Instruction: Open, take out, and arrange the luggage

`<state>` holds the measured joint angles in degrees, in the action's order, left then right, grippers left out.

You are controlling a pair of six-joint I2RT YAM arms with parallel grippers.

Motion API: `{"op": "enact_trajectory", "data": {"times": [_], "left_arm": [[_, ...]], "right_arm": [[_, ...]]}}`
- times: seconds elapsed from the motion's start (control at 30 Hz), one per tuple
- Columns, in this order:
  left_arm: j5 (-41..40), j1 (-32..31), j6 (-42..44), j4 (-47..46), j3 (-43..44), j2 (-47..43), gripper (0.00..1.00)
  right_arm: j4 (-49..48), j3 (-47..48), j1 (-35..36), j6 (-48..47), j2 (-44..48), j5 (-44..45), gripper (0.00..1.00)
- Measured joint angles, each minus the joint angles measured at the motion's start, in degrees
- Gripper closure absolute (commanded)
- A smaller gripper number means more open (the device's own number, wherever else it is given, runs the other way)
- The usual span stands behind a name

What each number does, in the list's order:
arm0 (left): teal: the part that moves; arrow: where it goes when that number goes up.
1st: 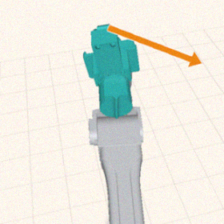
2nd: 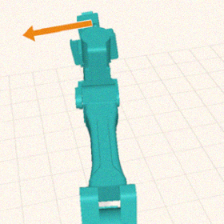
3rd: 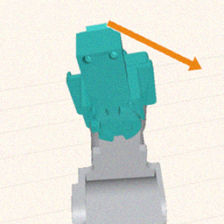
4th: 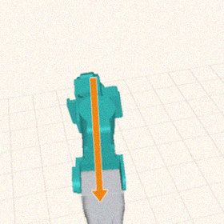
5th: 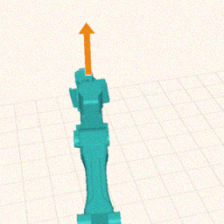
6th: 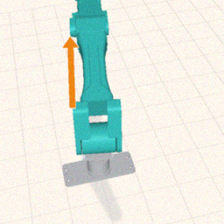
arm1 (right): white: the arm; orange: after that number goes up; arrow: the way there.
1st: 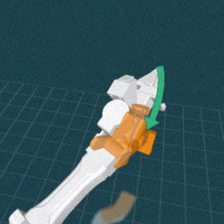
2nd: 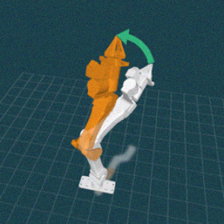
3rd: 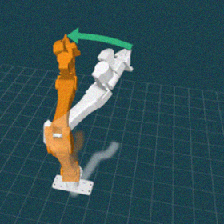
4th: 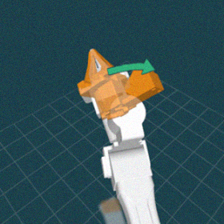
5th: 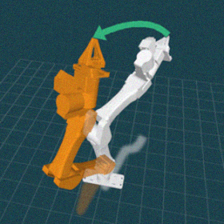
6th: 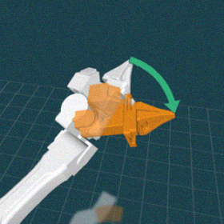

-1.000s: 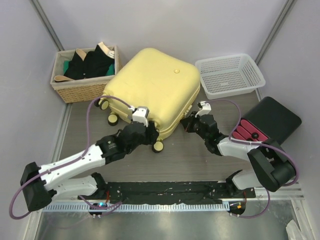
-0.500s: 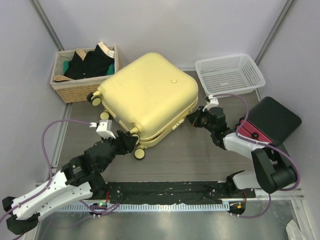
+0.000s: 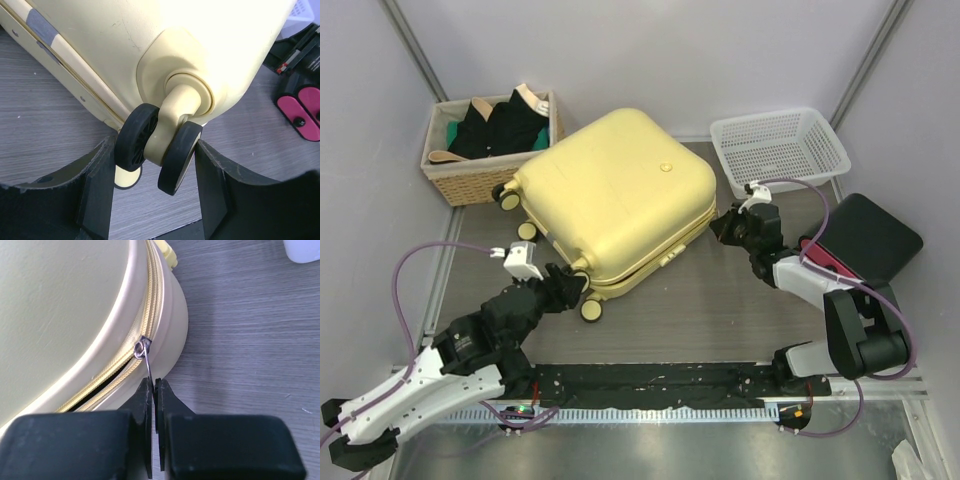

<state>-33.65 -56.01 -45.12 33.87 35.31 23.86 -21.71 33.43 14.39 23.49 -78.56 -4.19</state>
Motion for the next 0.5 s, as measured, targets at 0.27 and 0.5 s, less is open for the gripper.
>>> {"op": "enact_trajectory", "data": {"times": [0.27,0.5], "left_arm": [[0.0,0.2,10.0,2.0,4.0,5.6,0.00],[-3.6,3.0,20.8,1.5,14.4,11.3,0.00]], "right_arm": [[2.3,1.1,-2.6,0.2,0.2,-1.2,0.46],[9.8,3.4,-6.5,0.3,9.7,6.6,0.14]]}}
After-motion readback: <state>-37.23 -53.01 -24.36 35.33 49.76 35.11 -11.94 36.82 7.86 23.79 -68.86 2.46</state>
